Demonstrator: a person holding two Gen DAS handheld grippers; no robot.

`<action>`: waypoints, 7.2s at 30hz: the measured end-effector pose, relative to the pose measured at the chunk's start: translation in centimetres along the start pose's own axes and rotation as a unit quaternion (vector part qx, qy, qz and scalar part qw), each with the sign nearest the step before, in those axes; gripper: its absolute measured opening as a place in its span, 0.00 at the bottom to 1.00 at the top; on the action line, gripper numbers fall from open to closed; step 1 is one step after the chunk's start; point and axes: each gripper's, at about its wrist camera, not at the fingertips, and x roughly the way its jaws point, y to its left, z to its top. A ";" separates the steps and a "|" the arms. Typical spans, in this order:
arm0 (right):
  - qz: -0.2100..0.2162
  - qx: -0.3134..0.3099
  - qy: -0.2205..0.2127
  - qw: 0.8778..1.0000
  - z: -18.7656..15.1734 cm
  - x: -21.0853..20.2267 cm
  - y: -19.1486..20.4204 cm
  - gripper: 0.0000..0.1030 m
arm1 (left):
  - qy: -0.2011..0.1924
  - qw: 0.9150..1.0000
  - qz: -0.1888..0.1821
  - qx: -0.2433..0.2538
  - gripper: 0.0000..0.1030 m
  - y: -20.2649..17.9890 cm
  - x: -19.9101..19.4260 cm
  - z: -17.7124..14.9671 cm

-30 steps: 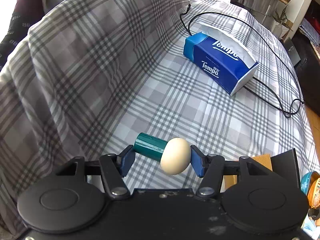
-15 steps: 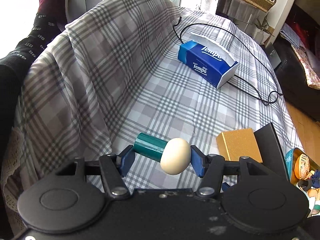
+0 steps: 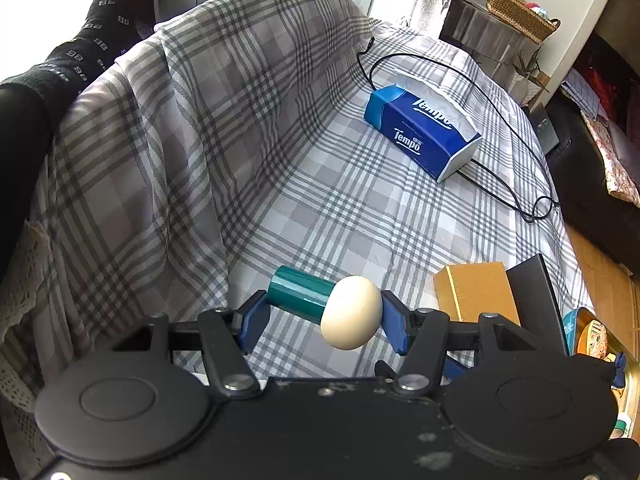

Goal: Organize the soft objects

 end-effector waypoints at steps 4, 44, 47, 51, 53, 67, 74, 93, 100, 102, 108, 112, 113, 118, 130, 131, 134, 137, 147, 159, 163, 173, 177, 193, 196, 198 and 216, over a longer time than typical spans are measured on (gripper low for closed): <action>-0.004 0.008 -0.001 1.000 0.2 -0.4 0.2 0.29 | -0.002 1.000 0.004 0.001 0.55 0.0 0.0 -0.1; -0.142 0.382 -0.123 0.905 -13.1 -18.9 -31.0 0.29 | 0.082 0.959 -0.122 0.244 0.55 -26.2 1.0 -6.7; -0.159 0.397 -0.114 0.897 -13.7 -19.1 -32.8 0.29 | 0.090 0.955 -0.125 0.255 0.55 -28.6 2.1 -7.2; -0.168 0.404 -0.106 0.893 -13.6 -18.6 -34.2 0.29 | 0.098 0.950 -0.119 0.272 0.55 -31.1 3.5 -8.1; -0.170 0.402 -0.104 0.894 -13.2 -18.2 -34.8 0.29 | 0.105 0.948 -0.113 0.278 0.55 -32.1 4.7 -8.5; -0.185 0.386 -0.087 0.900 -11.6 -15.2 -36.7 0.29 | 0.120 0.944 -0.088 0.293 0.73 -34.9 9.4 -9.3; -0.189 0.383 -0.078 0.901 -11.5 -14.6 -37.0 0.33 | 0.122 0.944 -0.084 0.296 0.75 -35.0 9.9 -9.4; -0.217 0.369 -0.093 0.899 -12.6 -17.4 -32.9 0.33 | 0.072 0.947 -0.101 0.295 0.84 -32.5 3.9 -10.6; -0.224 0.369 -0.101 0.896 -13.0 -19.1 -31.1 0.33 | 0.054 0.946 -0.118 0.298 0.86 -31.5 0.7 -12.0; -0.227 0.366 -0.102 0.897 -13.1 -19.6 -30.5 0.33 | 0.050 0.945 -0.125 0.297 0.88 -31.2 0.0 -12.2; -0.238 0.357 -0.101 0.898 -13.2 -20.5 -28.9 0.34 | 0.036 0.946 -0.136 0.293 0.90 -29.6 -2.0 -12.6; -0.243 0.348 -0.099 0.900 -12.7 -20.7 -27.6 0.34 | 0.031 0.948 -0.141 0.285 0.91 -28.1 -2.8 -12.4; -0.244 0.343 -0.099 0.902 -12.6 -20.8 -27.3 0.34 | 0.029 0.948 -0.142 0.282 0.92 -27.7 -3.0 -12.4; -0.255 0.325 -0.103 0.905 -11.9 -21.1 -25.6 0.44 | 0.020 0.951 -0.145 0.272 0.95 -26.2 -4.0 -12.2; -0.266 0.318 -0.097 0.905 -11.6 -21.3 -24.2 0.46 | 0.005 0.954 -0.143 0.262 0.98 -24.6 -5.4 -11.8; -0.267 0.320 -0.097 0.904 -11.7 -21.4 -24.1 0.46 | 0.005 0.954 -0.142 0.262 0.98 -24.5 -5.4 -11.8; -0.269 0.323 -0.097 0.902 -11.8 -21.5 -24.1 0.46 | 0.004 0.954 -0.141 0.263 0.98 -24.6 -5.4 -11.9; -0.270 0.325 -0.097 0.901 -11.9 -21.6 -24.3 0.46 | 0.003 0.954 -0.139 0.266 0.98 -24.7 -5.4 -12.0; -0.267 0.331 -0.092 0.900 -12.1 -21.4 -24.6 0.46 | 0.002 0.953 -0.137 0.272 0.98 -24.9 -5.3 -12.2; -0.267 0.333 -0.091 0.900 -12.3 -21.4 -24.9 0.46 | 0.004 0.951 -0.137 0.278 0.99 -25.0 -5.2 -12.3; -0.266 0.331 -0.090 0.901 -12.3 -21.4 -24.8 0.46 | 0.004 0.951 -0.136 0.279 0.99 -25.0 -5.2 -12.3; -0.266 0.331 -0.090 0.901 -12.3 -21.3 -24.8 0.46 | 0.006 0.950 -0.135 0.282 0.99 -25.0 -5.0 -12.5; -0.266 0.331 -0.090 0.901 -12.3 -21.3 -24.8 0.46 | 0.006 0.950 -0.134 0.283 0.99 -24.9 -5.0 -12.6; -0.264 0.335 -0.088 0.900 -12.4 -21.3 -24.9 0.46 | 0.005 0.949 -0.133 0.285 0.99 -24.9 -5.0 -12.7; -0.264 0.335 -0.088 0.900 -12.5 -21.3 -25.0 0.46 | 0.006 0.949 -0.133 0.285 0.99 -25.0 -5.0 -12.7; -0.264 0.335 -0.088 0.900 -12.5 -21.2 -24.9 0.46 | 0.007 0.949 -0.133 0.285 0.99 -24.9 -5.0 -12.8; -0.263 0.338 -0.086 0.900 -12.8 -20.9 -24.9 0.46 | 0.012 0.945 -0.136 0.296 0.99 -24.8 -5.0 -13.1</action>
